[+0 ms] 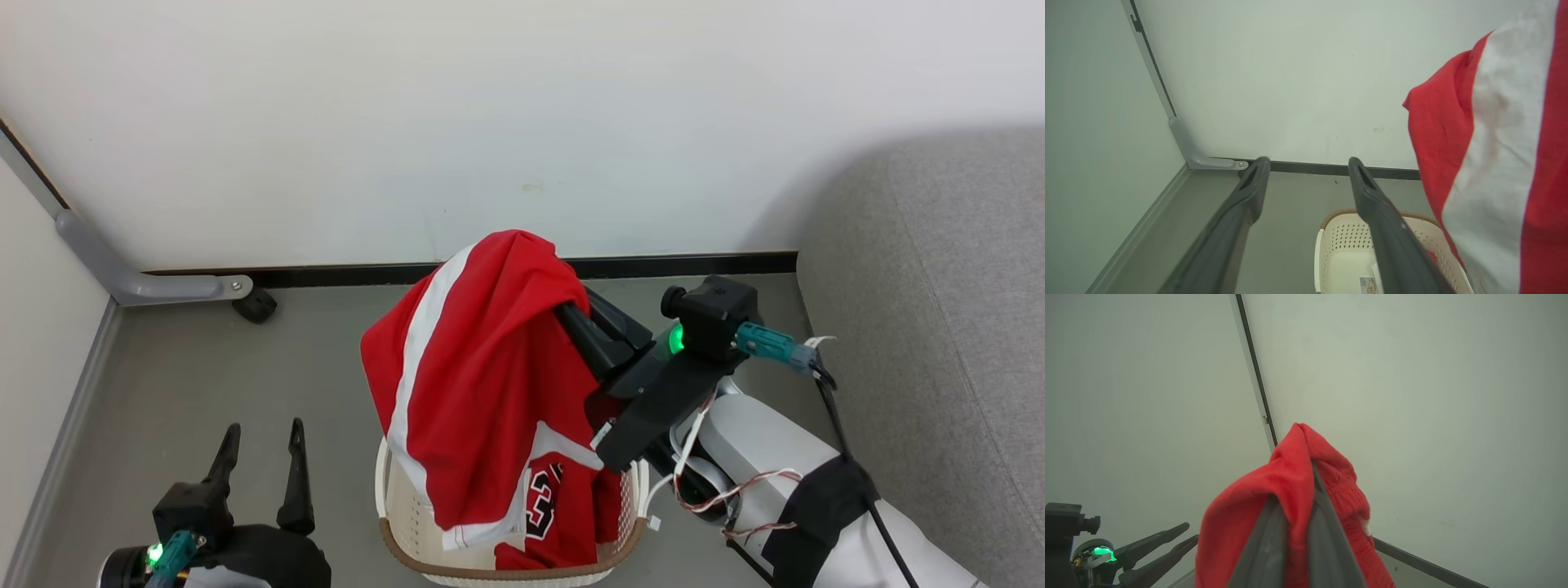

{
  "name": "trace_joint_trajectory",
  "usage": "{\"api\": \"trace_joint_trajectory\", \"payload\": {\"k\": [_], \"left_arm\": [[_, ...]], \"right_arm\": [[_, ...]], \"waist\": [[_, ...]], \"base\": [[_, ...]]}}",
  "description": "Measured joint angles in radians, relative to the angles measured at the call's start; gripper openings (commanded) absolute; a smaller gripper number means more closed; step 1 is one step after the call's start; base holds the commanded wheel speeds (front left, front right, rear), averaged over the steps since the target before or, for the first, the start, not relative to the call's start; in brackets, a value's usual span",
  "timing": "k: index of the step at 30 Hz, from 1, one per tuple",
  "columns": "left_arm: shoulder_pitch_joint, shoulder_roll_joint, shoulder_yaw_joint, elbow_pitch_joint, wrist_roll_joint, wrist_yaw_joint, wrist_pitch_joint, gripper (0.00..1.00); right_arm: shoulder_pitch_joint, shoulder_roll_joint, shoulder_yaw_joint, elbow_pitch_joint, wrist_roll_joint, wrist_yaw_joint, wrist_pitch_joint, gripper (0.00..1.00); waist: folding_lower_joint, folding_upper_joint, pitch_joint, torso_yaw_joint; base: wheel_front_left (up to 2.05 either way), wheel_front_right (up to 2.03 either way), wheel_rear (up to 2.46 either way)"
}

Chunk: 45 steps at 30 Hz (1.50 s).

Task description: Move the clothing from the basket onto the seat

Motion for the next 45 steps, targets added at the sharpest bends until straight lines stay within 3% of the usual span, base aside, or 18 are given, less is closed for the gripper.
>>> {"api": "trace_joint_trajectory", "payload": {"k": [9, 45], "left_arm": [[0.055, 0.014, 0.026, 0.001, 0.004, -0.001, 0.000, 1.00], [0.113, -0.022, 0.055, -0.038, 0.050, -0.016, 0.000, 1.00]], "right_arm": [[0.025, 0.001, -0.003, -0.013, 0.000, 0.000, 0.000, 0.00], [0.026, 0.000, -0.016, -0.029, -0.002, 0.000, 0.000, 0.00]], "waist": [[-0.0001, 0.0000, -0.010, -0.006], [0.0000, 0.0000, -0.003, -0.005]], "base": [[0.00, 0.00, 0.00], [0.00, 0.00, 0.00]]}}
